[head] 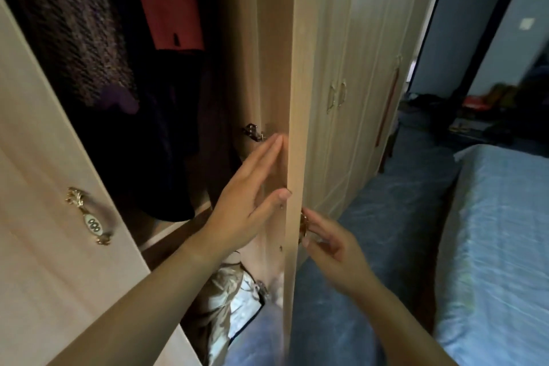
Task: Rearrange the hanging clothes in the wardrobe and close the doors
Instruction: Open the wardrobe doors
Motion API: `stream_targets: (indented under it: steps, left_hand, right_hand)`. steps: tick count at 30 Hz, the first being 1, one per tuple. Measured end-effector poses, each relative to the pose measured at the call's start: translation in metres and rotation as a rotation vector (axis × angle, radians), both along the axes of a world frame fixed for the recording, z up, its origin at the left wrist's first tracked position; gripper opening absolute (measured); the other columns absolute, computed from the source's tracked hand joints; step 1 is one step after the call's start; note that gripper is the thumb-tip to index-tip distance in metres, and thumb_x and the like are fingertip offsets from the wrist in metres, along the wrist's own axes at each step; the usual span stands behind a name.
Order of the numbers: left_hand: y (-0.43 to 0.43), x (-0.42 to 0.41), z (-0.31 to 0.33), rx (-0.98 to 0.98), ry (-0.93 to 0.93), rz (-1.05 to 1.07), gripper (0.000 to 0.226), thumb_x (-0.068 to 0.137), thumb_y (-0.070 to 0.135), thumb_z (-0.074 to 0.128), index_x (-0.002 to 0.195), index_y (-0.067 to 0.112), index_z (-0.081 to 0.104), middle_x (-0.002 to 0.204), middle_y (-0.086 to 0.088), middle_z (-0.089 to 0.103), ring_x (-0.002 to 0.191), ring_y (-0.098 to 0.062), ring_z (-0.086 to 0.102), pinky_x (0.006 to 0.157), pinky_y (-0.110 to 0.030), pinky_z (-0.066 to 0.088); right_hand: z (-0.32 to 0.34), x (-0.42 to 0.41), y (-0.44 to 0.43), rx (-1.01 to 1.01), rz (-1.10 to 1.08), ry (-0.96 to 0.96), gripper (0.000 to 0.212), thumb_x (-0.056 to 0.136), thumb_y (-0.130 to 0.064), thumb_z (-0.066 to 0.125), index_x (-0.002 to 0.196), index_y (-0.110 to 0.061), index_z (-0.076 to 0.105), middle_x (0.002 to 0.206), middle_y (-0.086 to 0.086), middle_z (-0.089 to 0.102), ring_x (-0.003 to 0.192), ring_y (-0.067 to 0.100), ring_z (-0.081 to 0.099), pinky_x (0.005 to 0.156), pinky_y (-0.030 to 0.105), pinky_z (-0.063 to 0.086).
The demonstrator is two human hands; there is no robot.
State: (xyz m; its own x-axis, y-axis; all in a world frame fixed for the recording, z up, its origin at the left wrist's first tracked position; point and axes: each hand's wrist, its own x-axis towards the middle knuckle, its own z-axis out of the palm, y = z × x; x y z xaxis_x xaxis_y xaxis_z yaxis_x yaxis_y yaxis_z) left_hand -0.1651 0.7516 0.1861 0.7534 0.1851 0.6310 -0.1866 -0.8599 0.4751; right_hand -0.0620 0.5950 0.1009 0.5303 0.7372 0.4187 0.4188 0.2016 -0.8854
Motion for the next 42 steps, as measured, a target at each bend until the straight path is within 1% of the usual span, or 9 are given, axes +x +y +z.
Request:
stream_targets:
  steps: [3,7,11,16,20,25,29,35,42]
  left_hand:
    - [-0.025,0.026,-0.006,-0.073,-0.035,0.002,0.067,0.09,0.055,0.039,0.147,0.042,0.007,0.156,0.015,0.011,0.143,-0.003,0.013,0.115,-0.019,0.017]
    - [-0.053,0.059,-0.011,-0.141,-0.099,0.021,0.064,0.088,0.066,0.036,0.144,0.052,0.007,0.153,0.019,0.011,0.143,-0.005,0.015,0.115,-0.036,0.026]
    - [-0.076,0.089,-0.014,-0.171,-0.143,0.071,0.062,0.087,0.065,0.038,0.14,0.059,0.008,0.15,0.019,0.015,0.142,-0.002,0.016,0.115,-0.038,0.025]
    - [-0.096,0.126,-0.011,-0.141,-0.154,0.135,0.062,0.087,0.053,0.047,0.138,0.059,0.013,0.148,0.017,0.018,0.138,0.008,0.015,0.11,-0.009,0.015]
    - [-0.088,0.151,-0.014,0.023,-0.092,0.122,0.062,0.088,0.055,0.042,0.14,0.059,0.008,0.15,0.014,0.011,0.142,-0.001,0.009,0.115,-0.019,0.013]
    - [-0.066,0.19,-0.025,0.236,-0.077,0.138,0.058,0.09,0.065,0.029,0.143,0.053,0.008,0.153,0.004,0.004,0.141,-0.009,0.003,0.111,-0.042,0.015]
    - [-0.05,0.228,-0.036,0.361,-0.113,0.121,0.053,0.094,0.06,0.026,0.142,0.042,0.016,0.153,-0.001,-0.001,0.138,-0.025,0.012,0.107,-0.057,0.022]
    - [-0.034,0.273,-0.046,0.44,-0.111,0.118,0.047,0.097,0.057,0.019,0.142,0.043,0.019,0.154,-0.003,0.003,0.14,-0.021,0.012,0.106,-0.058,0.021]
    - [-0.019,0.295,-0.065,0.527,-0.339,0.152,0.044,0.095,0.058,0.029,0.137,0.043,0.026,0.151,-0.003,0.01,0.132,-0.025,0.02,0.099,-0.049,0.022]
  right_hand:
    - [0.001,0.011,-0.021,0.013,-0.039,0.008,0.049,0.082,-0.033,0.059,0.129,-0.043,0.05,0.13,-0.017,0.054,0.122,0.005,0.05,0.091,0.022,0.048]
    - [-0.008,0.029,-0.044,0.05,-0.247,-0.063,0.044,0.077,-0.048,0.065,0.12,-0.043,0.057,0.129,-0.017,0.05,0.12,0.003,0.049,0.091,0.021,0.049]
    - [-0.013,0.054,-0.057,0.12,-0.298,-0.077,0.038,0.078,-0.032,0.068,0.116,-0.036,0.063,0.123,-0.016,0.054,0.113,0.007,0.056,0.087,0.023,0.052]
    - [-0.018,0.08,-0.067,0.176,-0.358,0.012,0.041,0.081,-0.008,0.071,0.111,-0.035,0.064,0.108,-0.017,0.063,0.099,0.009,0.064,0.08,0.025,0.054]
    - [-0.025,0.104,-0.069,0.139,-0.444,0.033,0.053,0.082,-0.013,0.071,0.119,-0.048,0.055,0.111,-0.021,0.062,0.102,0.007,0.062,0.084,0.028,0.054]
    - [-0.024,0.134,-0.071,0.166,-0.574,-0.097,0.05,0.084,-0.031,0.062,0.128,-0.047,0.046,0.115,-0.025,0.058,0.099,0.001,0.061,0.083,0.013,0.048]
    - [-0.029,0.159,-0.065,0.199,-0.709,-0.156,0.049,0.086,-0.021,0.062,0.129,-0.041,0.05,0.117,-0.016,0.061,0.1,0.006,0.063,0.085,0.013,0.044]
    - [-0.028,0.197,-0.051,0.223,-0.827,-0.065,0.047,0.085,-0.018,0.061,0.125,-0.041,0.053,0.114,-0.019,0.063,0.094,0.006,0.066,0.083,0.015,0.046]
    - [-0.033,0.196,-0.042,0.186,-0.942,-0.217,0.042,0.087,-0.022,0.054,0.129,-0.026,0.049,0.113,0.006,0.065,0.101,0.004,0.061,0.084,0.01,0.043]
